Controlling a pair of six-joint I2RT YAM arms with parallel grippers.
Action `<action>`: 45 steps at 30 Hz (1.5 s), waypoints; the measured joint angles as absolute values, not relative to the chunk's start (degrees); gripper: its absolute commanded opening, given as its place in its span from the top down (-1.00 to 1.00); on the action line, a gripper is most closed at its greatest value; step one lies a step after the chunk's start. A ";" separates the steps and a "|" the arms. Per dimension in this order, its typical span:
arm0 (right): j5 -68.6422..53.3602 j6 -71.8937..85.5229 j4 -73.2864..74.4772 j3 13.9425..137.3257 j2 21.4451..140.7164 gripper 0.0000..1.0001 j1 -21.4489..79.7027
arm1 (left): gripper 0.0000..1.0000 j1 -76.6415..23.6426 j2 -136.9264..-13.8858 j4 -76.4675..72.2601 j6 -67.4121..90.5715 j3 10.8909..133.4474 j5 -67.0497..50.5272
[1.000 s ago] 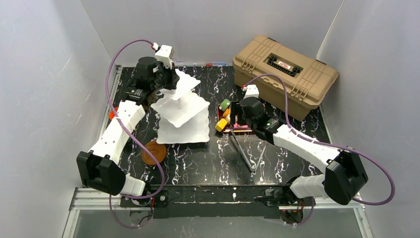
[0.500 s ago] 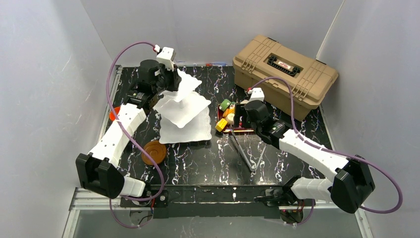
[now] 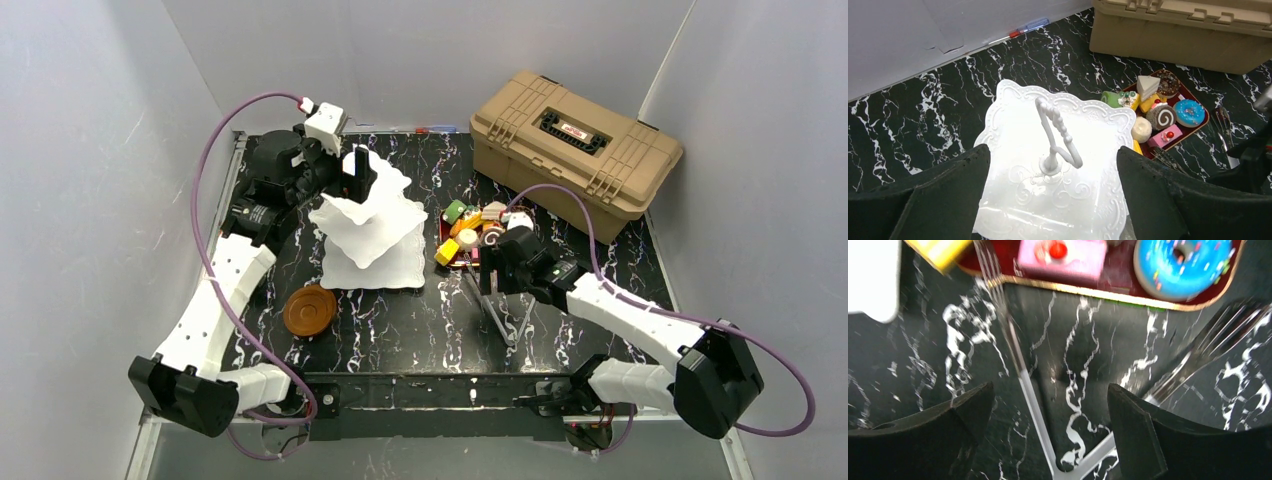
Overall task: Serve the afternoon tea
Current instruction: Adjust the tray at the center of the board, then pick up the clamp from the center of the board.
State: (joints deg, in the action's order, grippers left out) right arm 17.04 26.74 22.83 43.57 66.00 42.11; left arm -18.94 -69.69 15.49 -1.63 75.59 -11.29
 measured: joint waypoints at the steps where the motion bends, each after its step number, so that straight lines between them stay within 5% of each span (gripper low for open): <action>1: 16.23 27.00 23.00 42.28 66.15 -0.81 42.17 | -0.96 -18.94 -69.19 16.27 -1.96 75.61 -11.29; 11: 14.26 28.16 20.14 37.32 72.49 -0.08 45.89 | -0.96 -18.94 -63.96 25.65 -4.25 77.84 -10.74; 16: 15.59 27.68 18.26 36.53 74.81 0.61 48.42 | -0.96 -18.94 -59.53 30.13 -6.72 77.87 -12.82; 20: 18.02 26.44 18.22 37.08 75.33 0.97 51.05 | -0.96 -18.94 -55.86 32.95 -10.59 77.87 -19.18; 28: 18.85 23.70 27.57 45.98 69.52 0.97 53.80 | -0.96 -18.94 -45.54 34.79 -28.82 72.16 -39.33; 35: 11.62 21.06 38.83 60.90 61.80 0.97 53.76 | -0.96 -19.81 -39.00 35.16 -62.02 60.62 -55.81; 45: -8.60 19.29 44.27 76.12 69.95 0.97 53.89 | -0.93 -30.39 -42.81 35.27 -109.67 52.07 -61.95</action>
State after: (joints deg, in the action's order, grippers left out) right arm -8.60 19.29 44.27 76.12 69.95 53.89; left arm -30.39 -42.81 35.27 -109.67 52.07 -61.95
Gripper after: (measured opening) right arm 0.056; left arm 0.970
